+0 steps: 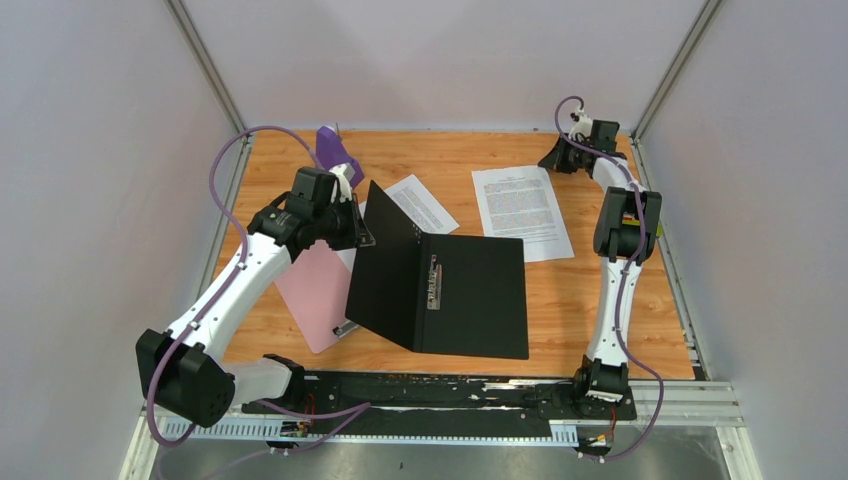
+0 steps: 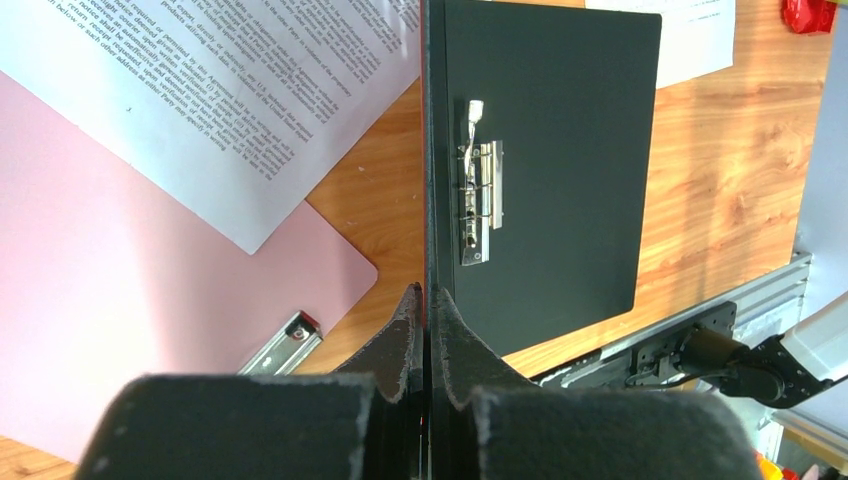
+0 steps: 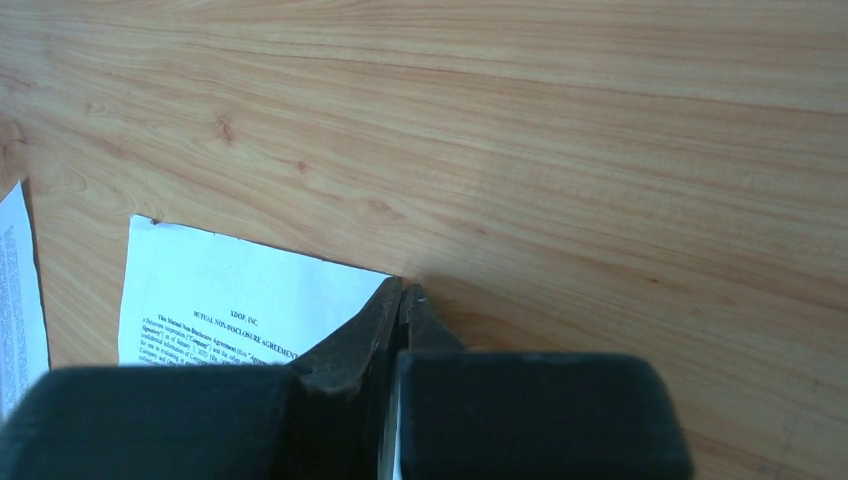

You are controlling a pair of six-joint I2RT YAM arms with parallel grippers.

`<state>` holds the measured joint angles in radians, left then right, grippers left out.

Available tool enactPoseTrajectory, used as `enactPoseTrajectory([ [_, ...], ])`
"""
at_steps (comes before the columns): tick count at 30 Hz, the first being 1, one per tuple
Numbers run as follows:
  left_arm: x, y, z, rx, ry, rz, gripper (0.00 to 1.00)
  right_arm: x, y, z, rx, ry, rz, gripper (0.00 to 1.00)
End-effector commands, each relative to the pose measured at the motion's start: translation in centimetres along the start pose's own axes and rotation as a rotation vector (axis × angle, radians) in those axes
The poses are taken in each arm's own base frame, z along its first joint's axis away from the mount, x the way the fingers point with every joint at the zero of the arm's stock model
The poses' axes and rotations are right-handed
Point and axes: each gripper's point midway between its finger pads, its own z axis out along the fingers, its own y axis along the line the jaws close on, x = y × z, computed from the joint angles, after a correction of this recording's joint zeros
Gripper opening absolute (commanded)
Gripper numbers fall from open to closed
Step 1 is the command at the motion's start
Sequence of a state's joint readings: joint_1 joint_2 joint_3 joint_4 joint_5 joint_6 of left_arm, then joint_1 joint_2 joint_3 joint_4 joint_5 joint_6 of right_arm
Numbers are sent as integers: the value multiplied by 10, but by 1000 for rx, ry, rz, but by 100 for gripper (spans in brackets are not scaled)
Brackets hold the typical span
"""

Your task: Put the files into the folder

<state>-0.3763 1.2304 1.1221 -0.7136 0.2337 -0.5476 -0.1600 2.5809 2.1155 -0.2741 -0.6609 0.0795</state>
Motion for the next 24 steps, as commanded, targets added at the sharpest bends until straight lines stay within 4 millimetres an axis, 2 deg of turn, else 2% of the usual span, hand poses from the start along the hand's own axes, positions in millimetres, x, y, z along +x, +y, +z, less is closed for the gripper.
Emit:
enactPoseTrajectory([
  [1,-25,-10,-9,24,-101,30,0,-58,18,-31,45,-88,-102,0],
  [3,-29,-8,-10,15,-122,36,0,-86,33,-52,62,-134,-130,0],
  [5,-31,-6,-10,2,-133,38,0,-104,45,-76,100,-159,-149,0],
  [9,-34,-3,-11,-13,-156,36,0,-135,79,-124,130,-236,-202,0],
  [14,-37,5,-10,-53,-187,14,0,-166,127,-180,137,-309,-231,0],
  [15,-36,5,-9,-53,-189,8,0,-173,141,-194,128,-331,-230,0],
  [18,-39,-1,-7,-15,-202,2,0,-171,177,-215,89,-331,-197,0],
  [24,-36,-8,-7,39,-207,24,0,-131,255,-241,-17,-281,-188,0],
])
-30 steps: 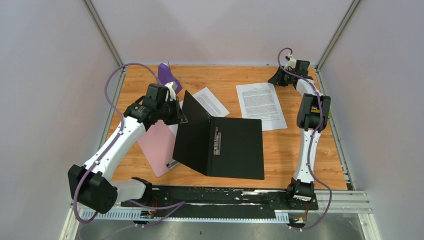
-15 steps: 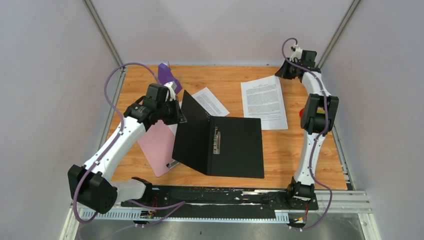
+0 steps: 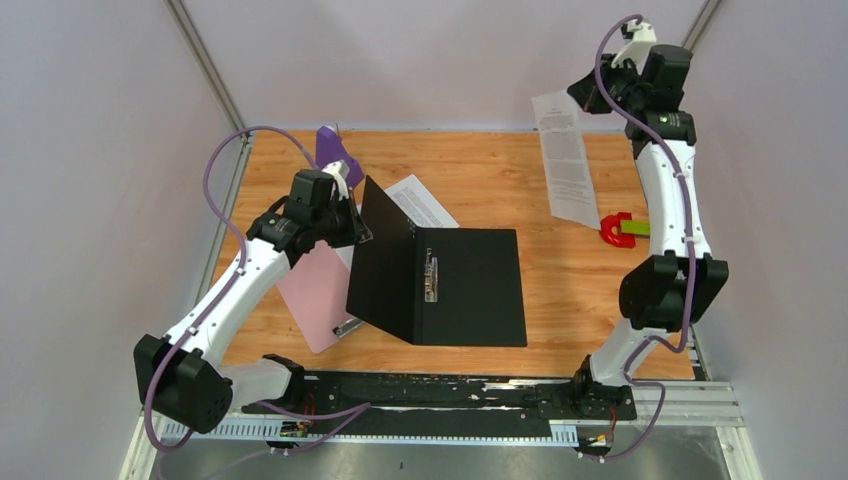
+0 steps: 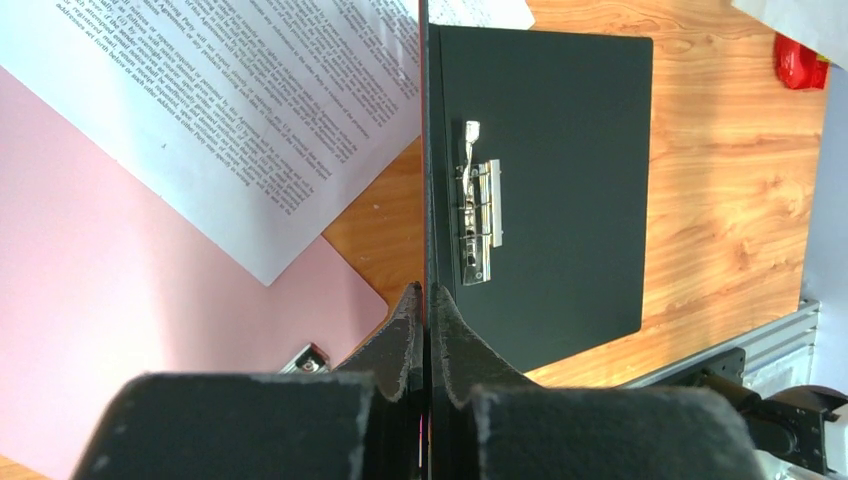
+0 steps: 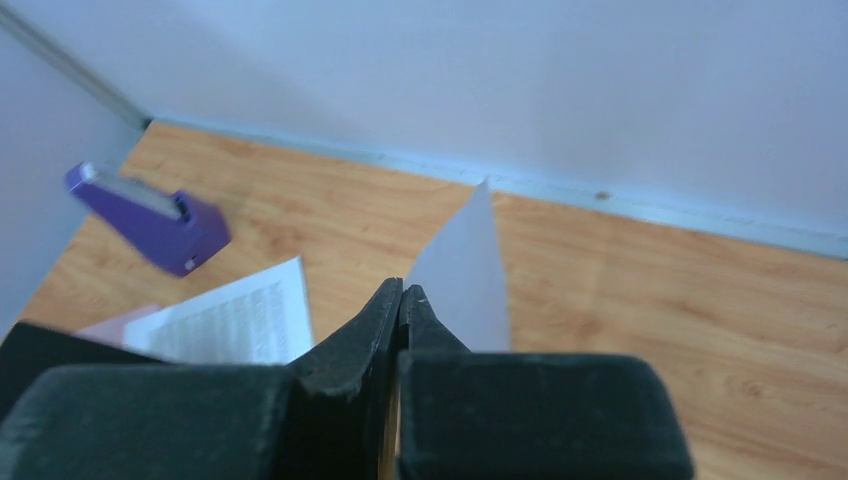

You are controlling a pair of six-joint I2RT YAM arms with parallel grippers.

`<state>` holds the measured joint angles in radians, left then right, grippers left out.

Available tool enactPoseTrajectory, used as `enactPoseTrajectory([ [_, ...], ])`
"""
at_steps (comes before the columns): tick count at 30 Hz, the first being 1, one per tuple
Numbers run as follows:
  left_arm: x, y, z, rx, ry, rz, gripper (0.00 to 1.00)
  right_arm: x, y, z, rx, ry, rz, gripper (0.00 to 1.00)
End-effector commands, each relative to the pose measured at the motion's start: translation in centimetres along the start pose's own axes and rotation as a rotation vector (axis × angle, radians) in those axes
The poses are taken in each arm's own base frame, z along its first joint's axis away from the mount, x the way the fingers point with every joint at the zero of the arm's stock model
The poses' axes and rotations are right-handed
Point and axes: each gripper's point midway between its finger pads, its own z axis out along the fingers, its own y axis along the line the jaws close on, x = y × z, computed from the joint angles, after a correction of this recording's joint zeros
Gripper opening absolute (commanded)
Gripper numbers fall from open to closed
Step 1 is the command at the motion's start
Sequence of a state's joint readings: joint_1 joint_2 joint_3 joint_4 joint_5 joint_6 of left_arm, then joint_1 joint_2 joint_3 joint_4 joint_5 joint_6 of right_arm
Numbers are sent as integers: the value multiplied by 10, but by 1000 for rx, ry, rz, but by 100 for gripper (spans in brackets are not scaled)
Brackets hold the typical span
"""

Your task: Put the files into the folder

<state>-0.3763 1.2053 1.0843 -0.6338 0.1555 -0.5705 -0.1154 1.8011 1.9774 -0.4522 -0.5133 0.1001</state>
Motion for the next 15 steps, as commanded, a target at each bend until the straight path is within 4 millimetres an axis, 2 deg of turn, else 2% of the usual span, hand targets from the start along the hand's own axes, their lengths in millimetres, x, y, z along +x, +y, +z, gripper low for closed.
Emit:
enactPoseTrajectory([
  [1,-21,-15,-9,78,-108,30,0,32,66,-24,-93,108,93,0],
  [2,-19,-14,-9,79,-107,31,0,32,80,-33,-112,112,110,0],
  [3,-18,-14,-9,82,-110,29,0,36,106,-40,-164,126,121,0],
  [5,-15,-13,-8,90,-114,27,0,40,140,-57,-223,147,158,0],
  [8,-10,-13,-8,106,-112,27,0,46,177,-85,-290,180,213,0],
  [11,-2,-13,-9,120,-99,29,0,48,194,-119,-313,200,306,0],
  [15,3,-11,-12,132,-105,27,0,59,204,-150,-299,208,423,0],
])
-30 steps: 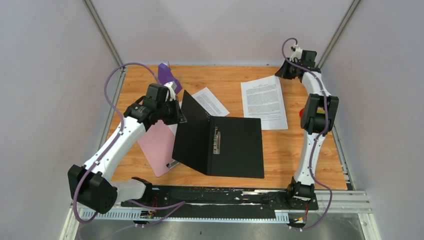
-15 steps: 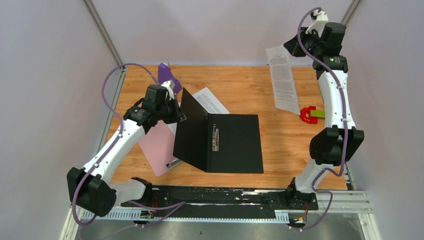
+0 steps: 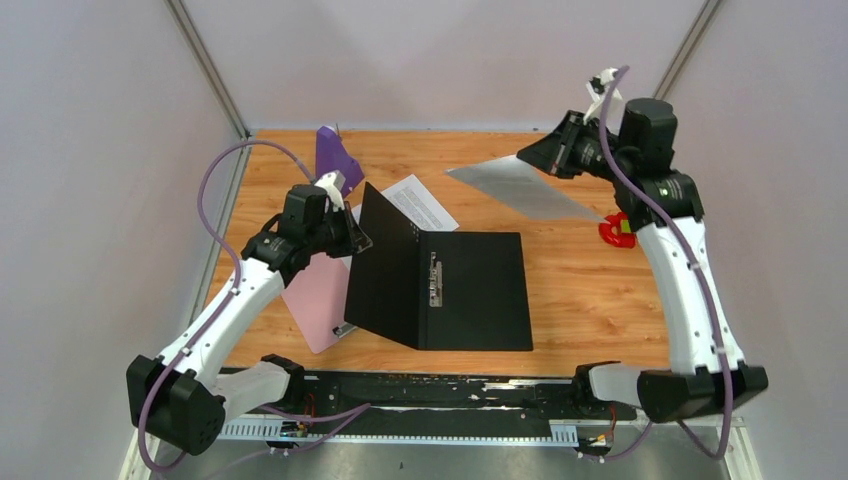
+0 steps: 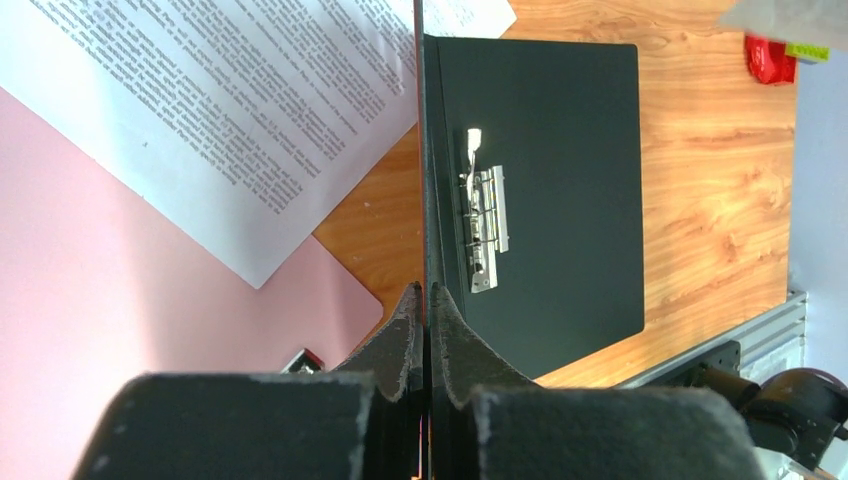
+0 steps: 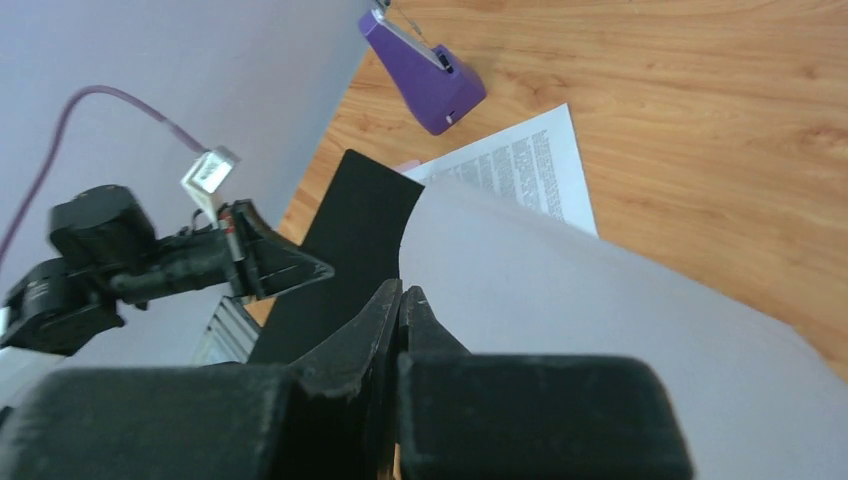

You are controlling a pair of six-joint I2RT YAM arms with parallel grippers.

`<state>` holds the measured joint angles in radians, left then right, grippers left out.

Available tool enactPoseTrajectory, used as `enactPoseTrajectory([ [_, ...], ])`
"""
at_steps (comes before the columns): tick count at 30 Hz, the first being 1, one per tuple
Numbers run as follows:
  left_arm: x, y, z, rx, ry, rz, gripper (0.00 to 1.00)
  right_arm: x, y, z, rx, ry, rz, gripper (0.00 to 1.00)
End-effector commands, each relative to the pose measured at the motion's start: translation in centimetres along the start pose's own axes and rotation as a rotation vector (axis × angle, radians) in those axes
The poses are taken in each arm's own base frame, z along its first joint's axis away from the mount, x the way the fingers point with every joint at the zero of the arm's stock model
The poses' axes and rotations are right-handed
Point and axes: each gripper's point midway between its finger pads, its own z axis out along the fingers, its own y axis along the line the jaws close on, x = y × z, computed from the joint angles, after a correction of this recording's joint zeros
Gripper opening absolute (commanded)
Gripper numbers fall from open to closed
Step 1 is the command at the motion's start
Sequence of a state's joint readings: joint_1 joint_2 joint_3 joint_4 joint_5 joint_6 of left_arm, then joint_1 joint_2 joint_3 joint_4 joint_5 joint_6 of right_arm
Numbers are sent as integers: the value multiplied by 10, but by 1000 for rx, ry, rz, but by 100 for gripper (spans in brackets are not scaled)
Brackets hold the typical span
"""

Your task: Put the files into the folder

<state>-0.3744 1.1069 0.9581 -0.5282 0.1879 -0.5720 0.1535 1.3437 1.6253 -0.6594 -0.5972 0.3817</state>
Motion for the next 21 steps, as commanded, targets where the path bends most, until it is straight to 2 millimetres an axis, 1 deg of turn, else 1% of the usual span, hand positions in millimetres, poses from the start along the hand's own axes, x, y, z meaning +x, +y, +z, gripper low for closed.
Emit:
enactPoseTrajectory([
  [1,-7,-12,-7,70,-54,17,0,13,27,-34,-33,-42,172,0],
  [3,-5,-12,-8,75,-48,20,0,19,29,-42,-36,-60,189,0],
  [5,-3,-11,-7,73,-45,23,0,25,16,-44,33,-65,207,0],
  [7,-1,-8,-7,62,-39,27,0,33,0,-41,69,-46,228,0],
  [8,0,-7,-7,59,-36,28,0,37,-11,-37,88,-37,242,0],
  [9,1,-6,-8,56,-35,28,0,41,-24,-33,109,-27,258,0],
  [12,3,-4,-9,50,-40,27,0,56,-73,-14,169,24,310,0],
  [14,3,-3,-9,47,-42,24,0,63,-114,-4,242,43,349,0],
  [15,4,-3,-10,47,-42,24,0,69,-131,3,269,62,356,0],
  [16,4,-3,-9,47,-42,22,0,77,-150,11,306,89,361,0],
  [18,4,-3,-9,46,-42,16,0,96,-181,25,361,163,375,0],
  [21,3,-3,-8,49,-46,11,0,131,-218,40,424,298,404,0],
])
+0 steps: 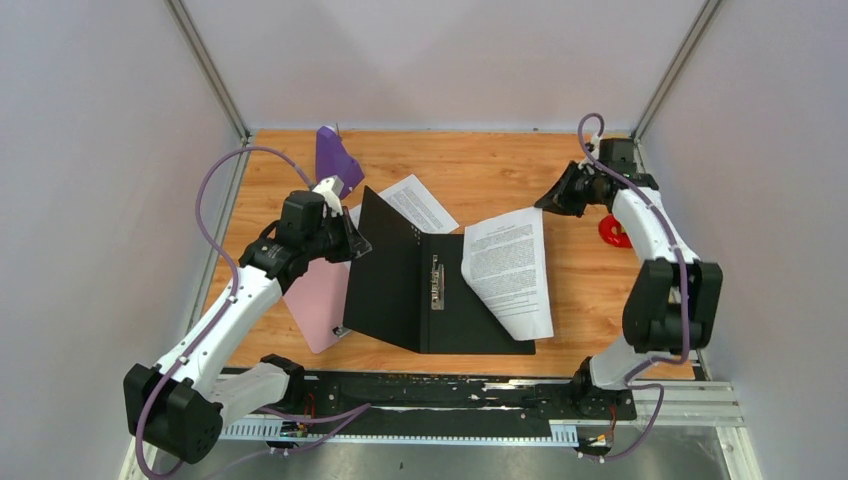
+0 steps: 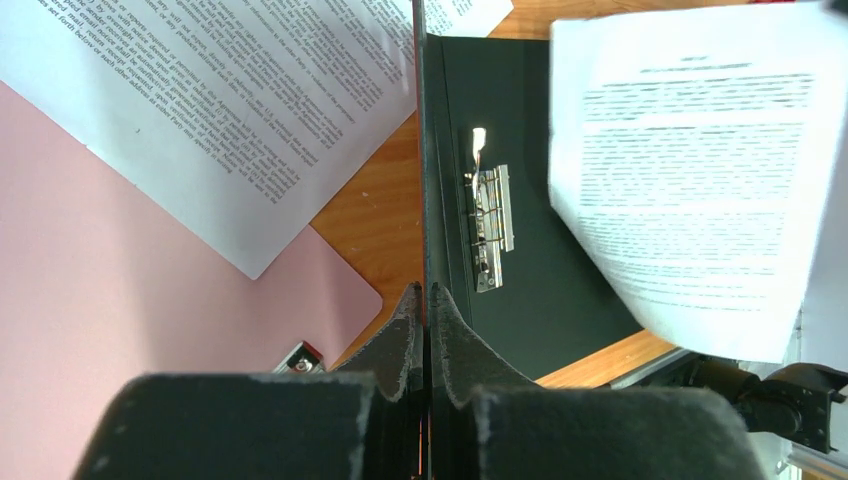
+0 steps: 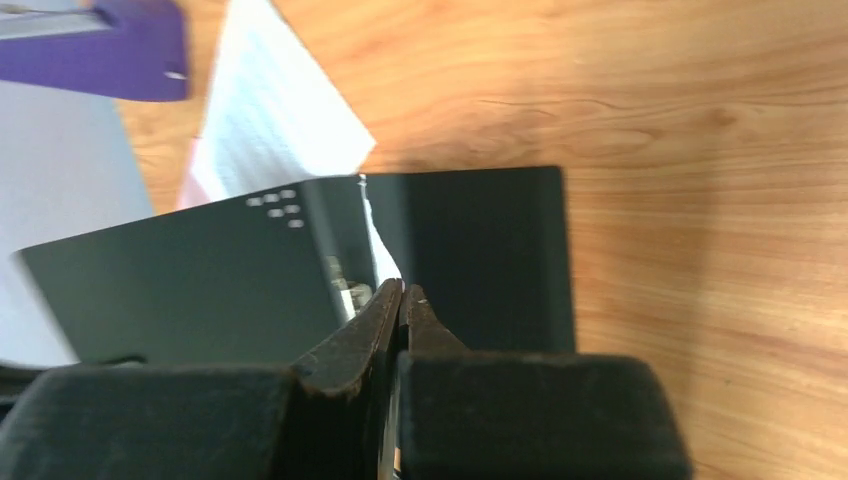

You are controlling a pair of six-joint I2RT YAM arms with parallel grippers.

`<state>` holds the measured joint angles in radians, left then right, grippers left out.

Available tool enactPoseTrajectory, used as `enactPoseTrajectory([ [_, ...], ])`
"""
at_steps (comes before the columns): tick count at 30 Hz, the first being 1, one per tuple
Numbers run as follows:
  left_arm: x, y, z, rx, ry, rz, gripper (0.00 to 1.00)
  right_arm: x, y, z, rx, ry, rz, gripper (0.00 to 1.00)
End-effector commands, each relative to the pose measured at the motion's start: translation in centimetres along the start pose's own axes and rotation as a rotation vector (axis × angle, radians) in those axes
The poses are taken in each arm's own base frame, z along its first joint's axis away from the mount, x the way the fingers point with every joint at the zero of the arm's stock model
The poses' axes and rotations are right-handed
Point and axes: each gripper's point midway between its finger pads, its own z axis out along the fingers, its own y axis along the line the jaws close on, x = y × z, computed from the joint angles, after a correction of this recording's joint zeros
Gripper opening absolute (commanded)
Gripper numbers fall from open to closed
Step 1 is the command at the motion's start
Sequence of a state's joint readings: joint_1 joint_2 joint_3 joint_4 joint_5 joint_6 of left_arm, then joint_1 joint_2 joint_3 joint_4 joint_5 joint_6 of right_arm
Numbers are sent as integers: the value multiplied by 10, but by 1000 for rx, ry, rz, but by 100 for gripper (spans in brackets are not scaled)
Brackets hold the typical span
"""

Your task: Put the files into the folder

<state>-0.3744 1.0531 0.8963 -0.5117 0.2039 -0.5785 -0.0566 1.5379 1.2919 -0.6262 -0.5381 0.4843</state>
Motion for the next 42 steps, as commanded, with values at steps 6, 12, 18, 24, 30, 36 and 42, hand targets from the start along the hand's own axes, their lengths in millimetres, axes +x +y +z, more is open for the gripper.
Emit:
enactPoseTrajectory([
  [6,-12,-4,-2,14,-57,8,0,1,-85,60,237,115,-112,0],
  [12,-13,-5,-1,18,-55,1,0,-14,-127,59,429,114,-224,0],
  [18,-12,-5,1,18,-51,-5,0,0,-102,76,231,125,-251,0],
  [24,-11,-6,2,26,-47,-9,0,29,-80,84,40,127,-208,0],
  [30,-9,-5,1,27,-44,-10,0,39,-82,92,-2,115,-170,0],
  [36,-8,-5,0,26,-44,-8,0,41,-78,104,-79,80,-138,0],
  [42,-6,-5,2,30,-36,-16,0,41,-78,113,-101,75,-94,0],
])
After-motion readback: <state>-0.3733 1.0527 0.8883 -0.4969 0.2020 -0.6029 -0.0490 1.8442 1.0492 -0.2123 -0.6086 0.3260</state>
